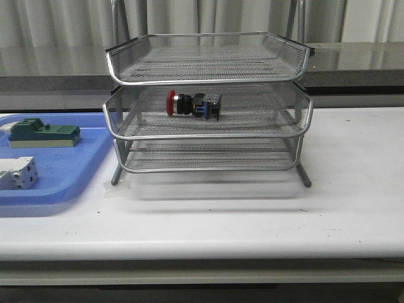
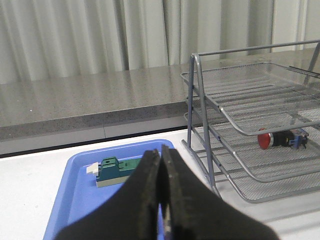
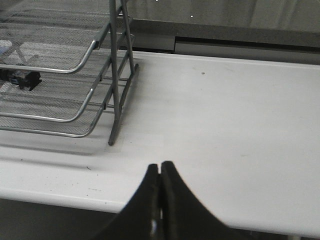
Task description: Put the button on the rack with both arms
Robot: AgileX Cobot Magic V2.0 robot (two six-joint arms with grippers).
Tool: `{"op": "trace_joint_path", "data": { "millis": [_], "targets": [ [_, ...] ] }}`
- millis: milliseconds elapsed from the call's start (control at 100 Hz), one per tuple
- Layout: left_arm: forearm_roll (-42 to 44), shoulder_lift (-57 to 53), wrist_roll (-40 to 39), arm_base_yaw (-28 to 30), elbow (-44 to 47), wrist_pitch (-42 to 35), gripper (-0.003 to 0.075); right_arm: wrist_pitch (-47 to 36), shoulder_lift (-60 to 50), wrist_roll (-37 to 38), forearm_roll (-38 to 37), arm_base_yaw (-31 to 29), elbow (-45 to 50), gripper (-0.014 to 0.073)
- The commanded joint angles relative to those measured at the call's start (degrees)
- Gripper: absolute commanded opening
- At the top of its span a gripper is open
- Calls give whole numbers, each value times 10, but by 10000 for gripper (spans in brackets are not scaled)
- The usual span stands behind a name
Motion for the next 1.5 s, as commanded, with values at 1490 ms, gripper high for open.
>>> {"op": "trace_joint_path", "data": {
  "millis": [1490],
  "targets": [
    [-10,6,-4,1,-15,-41,-20,-331,-138,-6,20,-71,287,-99]
  ]
}}
